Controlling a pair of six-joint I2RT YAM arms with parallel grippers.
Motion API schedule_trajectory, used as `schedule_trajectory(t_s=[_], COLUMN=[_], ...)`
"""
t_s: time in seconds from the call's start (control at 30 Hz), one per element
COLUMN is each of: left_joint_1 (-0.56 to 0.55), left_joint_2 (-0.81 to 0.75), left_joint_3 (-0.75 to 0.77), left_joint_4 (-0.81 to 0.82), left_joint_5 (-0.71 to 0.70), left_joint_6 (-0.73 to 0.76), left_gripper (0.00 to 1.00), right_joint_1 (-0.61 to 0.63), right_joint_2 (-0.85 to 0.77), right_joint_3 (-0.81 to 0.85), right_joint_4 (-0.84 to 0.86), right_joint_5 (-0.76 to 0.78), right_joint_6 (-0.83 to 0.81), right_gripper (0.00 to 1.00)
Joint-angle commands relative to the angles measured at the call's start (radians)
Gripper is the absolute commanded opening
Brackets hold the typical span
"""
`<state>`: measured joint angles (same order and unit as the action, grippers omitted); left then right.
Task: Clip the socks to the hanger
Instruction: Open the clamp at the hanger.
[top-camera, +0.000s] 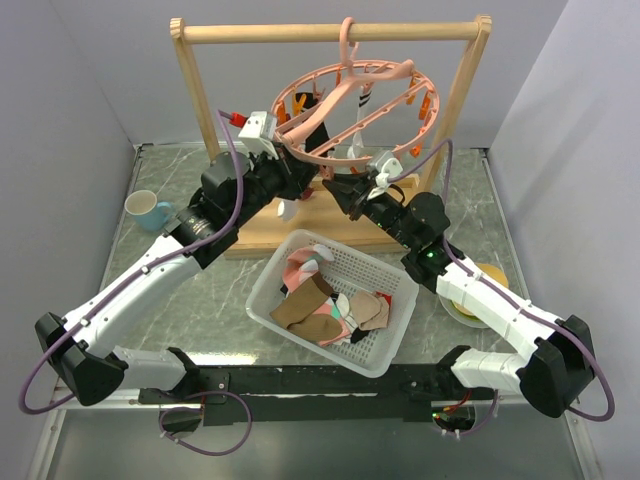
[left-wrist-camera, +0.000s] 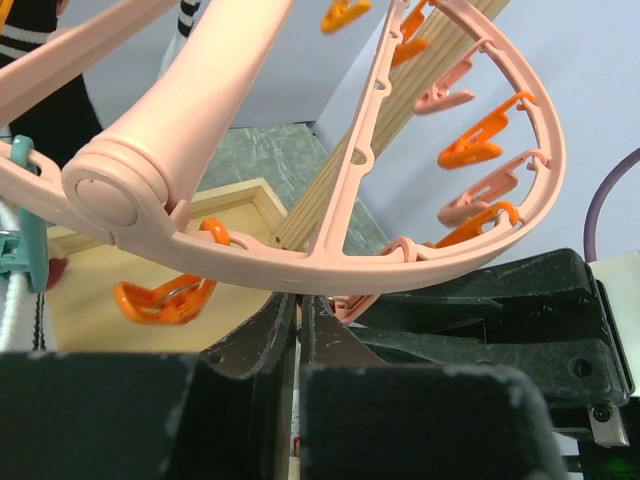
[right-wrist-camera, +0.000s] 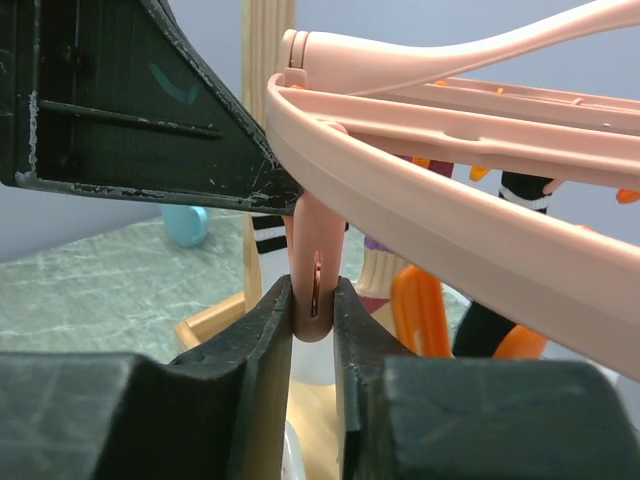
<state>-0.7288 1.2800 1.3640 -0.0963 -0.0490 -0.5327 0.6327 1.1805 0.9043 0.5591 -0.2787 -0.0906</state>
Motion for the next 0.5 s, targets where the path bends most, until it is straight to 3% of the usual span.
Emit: schedule_trajectory(t_s=[0.0, 0.1, 0.2, 0.33, 0.47], left_joint_1=[0.002, 0.009, 0.017, 0.029, 0.031], left_joint_2=[-0.044, -0.067, -0.082, -0.097, -0.105], left_joint_3=[0.014, -0.026, -0.054, -0.085, -0.101], left_joint_4=[0.036, 0.066, 0.087, 0.128, 0.158], left_joint_5=[0.058, 0.110, 0.156, 0.201, 0.218], left_joint_6=[-0.010, -0.027, -0.038, -0.038, -0.012], left_gripper=[0.11, 0.29, 0.42, 0.55, 0.59], right_joint_1=[0.005, 0.005, 0.005, 0.005, 0.009], right_joint_2=[0.007, 0.008, 0.008, 0.007, -0.001], right_joint_3=[0.067, 0.073, 0.077, 0.085, 0.091], right_joint_4=[0.048, 0.036, 0.027, 0.004, -0.018], right_joint_5=[-0.042, -0.033, -0.033, -0.036, -0.045], right_joint_6=[0.023, 0.029, 0.038, 0.052, 0.072], right_gripper=[0.12, 0.01, 0.00, 0.00, 0.00])
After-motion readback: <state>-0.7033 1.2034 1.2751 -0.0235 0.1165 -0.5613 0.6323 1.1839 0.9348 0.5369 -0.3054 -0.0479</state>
